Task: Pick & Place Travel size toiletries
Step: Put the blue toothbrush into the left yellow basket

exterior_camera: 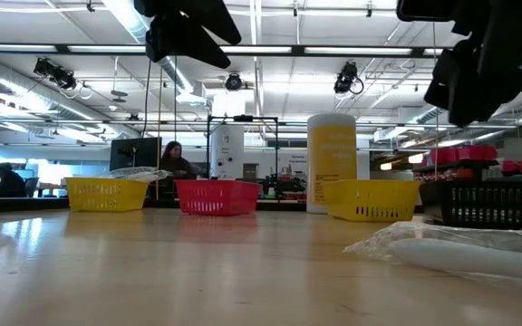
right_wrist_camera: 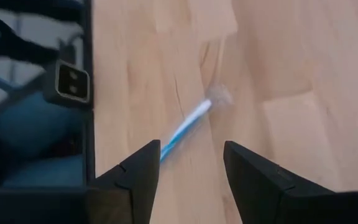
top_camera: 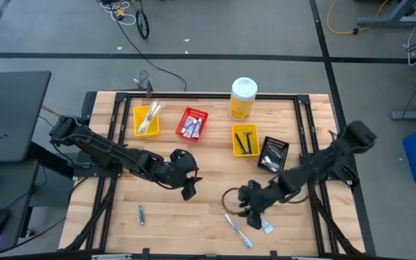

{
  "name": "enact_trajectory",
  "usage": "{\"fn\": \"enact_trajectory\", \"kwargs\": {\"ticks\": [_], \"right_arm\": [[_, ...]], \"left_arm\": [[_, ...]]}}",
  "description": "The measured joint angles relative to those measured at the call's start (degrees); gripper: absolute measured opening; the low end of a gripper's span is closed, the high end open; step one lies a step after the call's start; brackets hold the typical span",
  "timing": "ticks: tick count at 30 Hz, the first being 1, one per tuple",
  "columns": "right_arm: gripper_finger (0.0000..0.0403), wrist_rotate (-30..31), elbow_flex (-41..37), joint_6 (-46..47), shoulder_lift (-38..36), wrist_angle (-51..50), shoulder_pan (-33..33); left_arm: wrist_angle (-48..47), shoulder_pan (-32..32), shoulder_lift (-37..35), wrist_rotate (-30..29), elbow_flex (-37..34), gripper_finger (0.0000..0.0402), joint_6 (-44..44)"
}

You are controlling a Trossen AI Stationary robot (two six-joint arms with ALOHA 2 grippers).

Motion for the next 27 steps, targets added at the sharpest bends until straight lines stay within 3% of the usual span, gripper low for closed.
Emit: {"fn": "enact_trajectory", "kwargs": {"ticks": [8,16,21,27], "right_arm": [[0.0183,-2.1,11.4,5.9,9.2,-9.1,-0.1],[0.0182,-2.3,12.2,11.3,16.1,-8.6,0.3],[0.0181,-2.2,12.2,14.7,19.3,-0.2,2.4],[0.0179,2.7,12.3,15.4,21.6,-1.0,3.9]], "left_arm": [[0.0,0.0,0.0,2.7,0.0,0.0199,-0.7],[1.1,0.0,0.0,2.9,0.0,0.0199,-0.8],[1.3,0.0,0.0,2.9,0.0,0.0199,-0.6],[2.0,0.0,0.0,3.1,0.0,0.0199,-3.1]]}}
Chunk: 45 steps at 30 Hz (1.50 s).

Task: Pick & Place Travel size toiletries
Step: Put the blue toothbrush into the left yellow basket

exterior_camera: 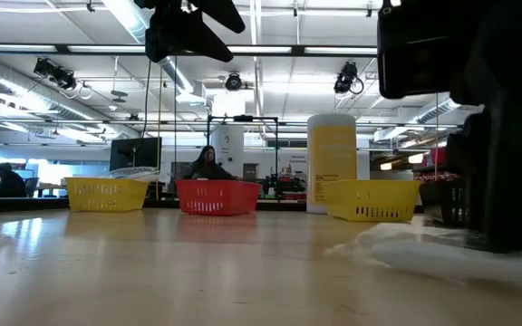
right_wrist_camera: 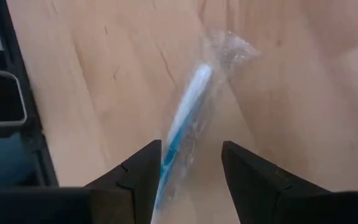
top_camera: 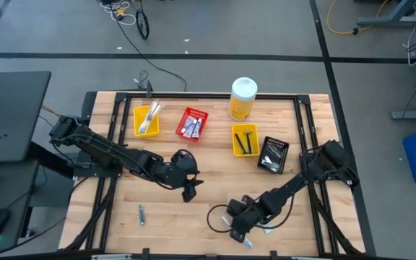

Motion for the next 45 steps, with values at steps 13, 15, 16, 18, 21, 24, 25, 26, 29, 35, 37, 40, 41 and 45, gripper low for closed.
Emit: {"fn": "enact_trajectory", "kwargs": {"ticks": [13,15,16,18,21,24,25,26,29,35,37,40,41,45], "right_arm": [[0.0133,3.5,0.0,-11.7,0.4,2.5,0.4],[0.0113,2.8,0.0,-12.3,0.4,4.1,0.4],[0.0101,2.8,0.0,-12.6,0.4,4.2,0.4],[0.0075,2.8,0.0,-12.9,0.4,3.7,0.0],[0.0037,2.8,0.0,-13.1,0.4,1.7,-0.5],[0.0008,2.3,0.0,-13.4,0.4,1.0,-1.0],[0.0006,2.2,0.0,-14.1,0.4,1.2,-1.0],[0.0005,2.3,0.0,-15.2,0.4,1.3,-1.1],[0.0004,2.2,0.0,-17.9,0.2,1.5,-1.3],[0.0002,2.5,0.0,-21.8,-2.6,0.5,-2.6],[0.0002,2.9,0.0,-24.0,-3.8,0.4,-3.1],[0.0001,4.3,0.0,-26.8,-4.6,0.3,-4.1],[0.0001,4.8,0.0,-27.6,-4.7,0.0,-4.4],[0.0001,5.2,-0.1,-30.4,-4.8,0.0,-5.9]], "left_arm": [[3.4,0.0,0.0,1.3,0.0,0.0199,1.6],[3.4,0.0,0.0,1.3,0.0,0.0199,1.6],[3.4,0.0,0.0,1.3,0.0,0.0199,1.6],[3.4,0.0,0.0,1.3,0.0,0.0199,1.6],[3.4,0.0,0.0,1.6,0.0,0.0199,0.9],[3.4,0.0,0.0,1.6,0.0,0.0199,-0.1],[3.4,-0.1,0.0,1.7,0.0,0.0199,-0.2],[3.4,-0.1,0.0,1.8,0.0,0.0199,-0.2],[3.4,-0.1,0.0,2.2,0.0,0.0199,-0.3],[3.1,-0.8,0.0,3.9,0.0,0.0199,0.4],[2.8,-1.3,0.0,4.0,0.0,0.0199,3.4],[0.9,-1.8,0.0,2.1,0.0,0.0199,9.7],[0.0,-1.9,0.0,1.0,0.0,0.0199,11.2],[-1.5,-1.7,0.0,-0.2,0.0,0.0199,18.9]]}}
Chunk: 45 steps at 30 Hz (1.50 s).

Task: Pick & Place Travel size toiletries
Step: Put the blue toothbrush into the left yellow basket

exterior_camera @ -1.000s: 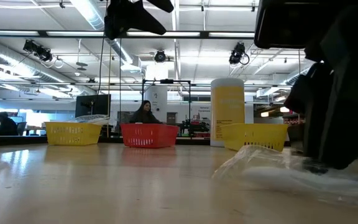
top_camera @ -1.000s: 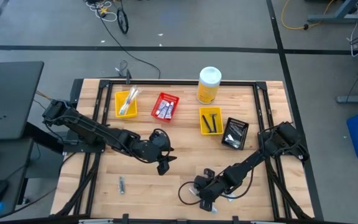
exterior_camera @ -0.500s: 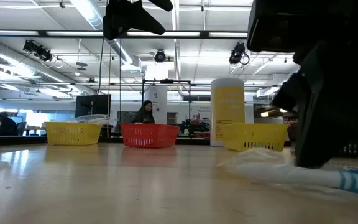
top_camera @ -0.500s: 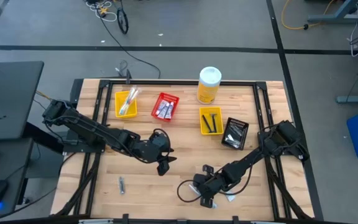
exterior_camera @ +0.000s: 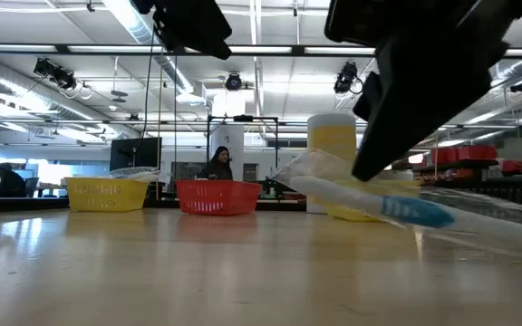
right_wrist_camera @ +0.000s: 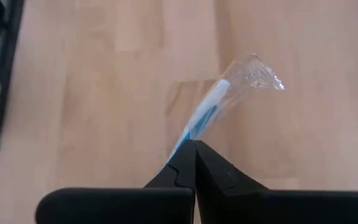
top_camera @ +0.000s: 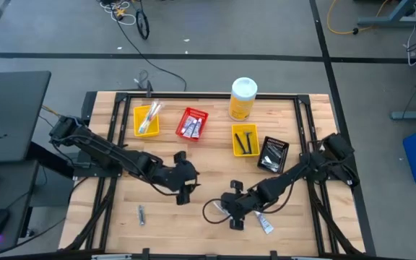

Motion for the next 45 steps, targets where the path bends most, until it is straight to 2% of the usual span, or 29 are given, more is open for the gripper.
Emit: {"fn": "enact_trajectory", "kwargs": {"ticks": [4,10,14,17,26,33,40,45], "right_arm": [[0.0001,0.0,0.0,-0.8,0.0,-0.2,-1.0],[0.0000,-1.4,0.0,-0.8,0.0,-0.9,-1.4],[0.0000,-1.5,0.0,-0.8,0.0,-1.2,-1.4],[0.0000,-1.5,0.0,-0.9,0.0,-1.8,-1.4],[0.0000,-1.7,0.0,-2.7,0.0,-1.2,-1.8],[0.0000,-0.9,0.0,-3.3,0.0,0.3,-1.8],[0.0000,2.2,0.0,-4.0,0.0,2.5,-2.0],[0.0000,2.1,0.0,-4.5,0.0,4.2,-2.1]], "left_arm": [[3.0,0.0,2.9,2.1,0.0,0.0199,9.4],[14.6,0.5,12.6,7.0,0.0,0.0199,17.6],[20.1,1.5,18.1,10.3,0.9,0.0200,16.1],[20.5,2.4,19.8,13.8,1.8,0.0207,14.8],[20.5,5.1,19.8,18.8,1.9,0.0248,14.2],[20.3,6.3,19.8,23.6,1.9,0.0251,13.8],[21.1,6.3,22.4,24.6,2.1,0.0252,13.0],[19.0,6.3,22.4,22.7,1.9,0.0252,13.1]]}}
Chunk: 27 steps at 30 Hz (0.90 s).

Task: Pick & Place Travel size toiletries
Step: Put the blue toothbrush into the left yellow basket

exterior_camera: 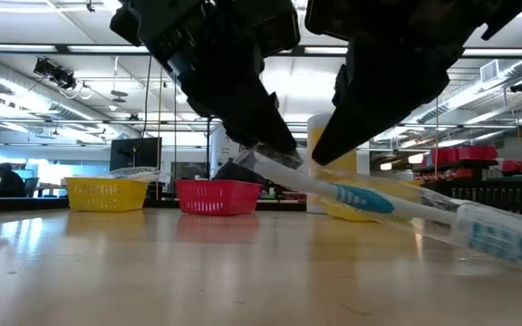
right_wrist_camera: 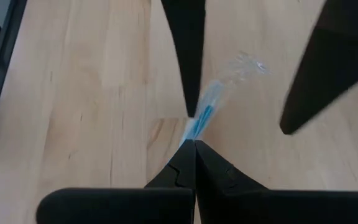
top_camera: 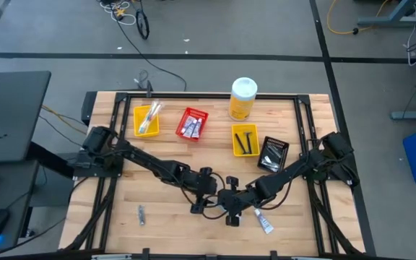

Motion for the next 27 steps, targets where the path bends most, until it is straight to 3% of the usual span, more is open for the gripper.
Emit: {"fn": "enact_trajectory", "kwargs": {"ticks": [7,18,24,27], "right_arm": [[0.0000,2.0,0.0,-0.4,0.0,0.7,0.0],[0.0000,2.5,0.0,-2.0,0.0,1.0,-0.2],[0.0030,-6.0,0.0,-2.8,-0.1,0.1,-0.3],[0.0062,-6.6,0.0,-2.8,-0.1,-2.3,0.2]], "left_arm": [[-0.1,0.0,0.0,2.7,0.0,0.0246,0.2],[-1.8,0.0,0.1,4.5,-0.1,0.0158,-0.9],[-1.6,0.0,0.1,4.0,-0.1,0.0180,-0.4],[-1.3,0.0,0.1,3.3,-0.1,0.0198,-0.4]]}}
